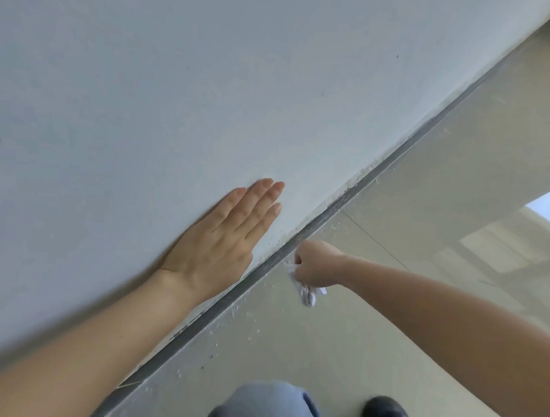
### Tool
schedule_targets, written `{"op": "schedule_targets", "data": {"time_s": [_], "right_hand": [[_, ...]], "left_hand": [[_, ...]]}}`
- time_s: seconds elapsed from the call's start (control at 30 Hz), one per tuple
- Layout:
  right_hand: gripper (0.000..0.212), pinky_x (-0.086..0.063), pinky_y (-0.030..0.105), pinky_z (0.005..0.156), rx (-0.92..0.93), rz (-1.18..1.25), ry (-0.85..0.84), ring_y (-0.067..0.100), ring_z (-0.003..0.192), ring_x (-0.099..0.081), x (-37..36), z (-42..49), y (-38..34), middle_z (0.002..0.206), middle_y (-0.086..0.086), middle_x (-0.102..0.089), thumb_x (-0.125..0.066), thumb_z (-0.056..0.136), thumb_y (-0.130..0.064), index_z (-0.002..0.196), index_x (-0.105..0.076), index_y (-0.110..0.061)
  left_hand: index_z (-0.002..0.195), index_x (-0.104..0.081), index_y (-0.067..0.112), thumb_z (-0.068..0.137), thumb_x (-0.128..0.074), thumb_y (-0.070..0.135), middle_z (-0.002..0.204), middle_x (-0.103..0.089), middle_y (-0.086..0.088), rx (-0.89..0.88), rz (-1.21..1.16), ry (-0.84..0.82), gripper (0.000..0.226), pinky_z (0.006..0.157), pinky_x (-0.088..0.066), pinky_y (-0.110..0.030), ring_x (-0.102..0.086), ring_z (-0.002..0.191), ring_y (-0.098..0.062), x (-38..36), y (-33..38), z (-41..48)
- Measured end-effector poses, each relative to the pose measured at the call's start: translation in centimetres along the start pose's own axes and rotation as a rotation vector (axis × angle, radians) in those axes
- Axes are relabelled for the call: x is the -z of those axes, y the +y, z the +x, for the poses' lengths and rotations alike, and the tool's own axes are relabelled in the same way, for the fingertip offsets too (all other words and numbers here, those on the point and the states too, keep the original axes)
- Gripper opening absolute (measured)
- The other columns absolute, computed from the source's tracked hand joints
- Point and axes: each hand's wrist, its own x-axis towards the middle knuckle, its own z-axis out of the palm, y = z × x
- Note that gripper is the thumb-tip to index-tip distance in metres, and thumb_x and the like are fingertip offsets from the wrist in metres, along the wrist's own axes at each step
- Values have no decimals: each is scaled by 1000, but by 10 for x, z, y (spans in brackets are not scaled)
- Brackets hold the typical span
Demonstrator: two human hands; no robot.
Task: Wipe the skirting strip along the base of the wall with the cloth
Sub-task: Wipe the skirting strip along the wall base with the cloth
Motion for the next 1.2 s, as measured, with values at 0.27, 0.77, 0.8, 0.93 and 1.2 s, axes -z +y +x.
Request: {"op": "schedule_targets", "data": {"time_s": [0.27, 0.77, 0.8, 0.93, 1.2], "right_hand": [[18, -33, 22, 46, 46, 140, 51, 22, 55, -45, 3, 40, 54, 58, 6, -51, -41, 83, -9, 65, -44, -8], [16, -48, 27, 57, 245, -30, -443, 21, 63, -52, 20, 114, 68, 76, 8, -52, -44, 89, -7, 87, -57, 0], [16, -53, 29, 64, 311, -116, -508, 23, 70, -57, 18, 117, 63, 84, 9, -56, -46, 89, -9, 92, -60, -1], [27, -35, 22, 47, 507, -307, -470, 23, 58, -46, -29, 130, 76, 62, 6, -47, -45, 87, -9, 60, -44, -9], [12, -55, 32, 59, -41, 896, -591, 25, 57, -62, -100, 152, 88, 77, 18, -63, -49, 87, -4, 95, -56, 2]], "left_hand": [[152, -25, 7, 87, -35, 18, 159, -15, -11, 70, -123, -37, 66, 118, -2, -39, -12, 146, -24, -15, 40, 78], [153, -25, 15, 82, -56, 21, 161, -3, -3, 221, 164, -196, 78, 117, -7, -34, 0, 148, -19, -31, 74, 106], [153, -25, 16, 82, -56, 21, 161, -2, -3, 228, 170, -193, 78, 117, -6, -34, 0, 148, -19, -33, 76, 105], [154, -19, 19, 89, -51, 23, 160, 6, -3, 284, 192, -137, 72, 118, -2, -33, 6, 148, -18, -47, 83, 92], [154, -8, 24, 97, -48, 26, 159, 18, 3, 495, 144, -189, 71, 117, 10, -31, 17, 145, -14, -55, 110, 35]]}}
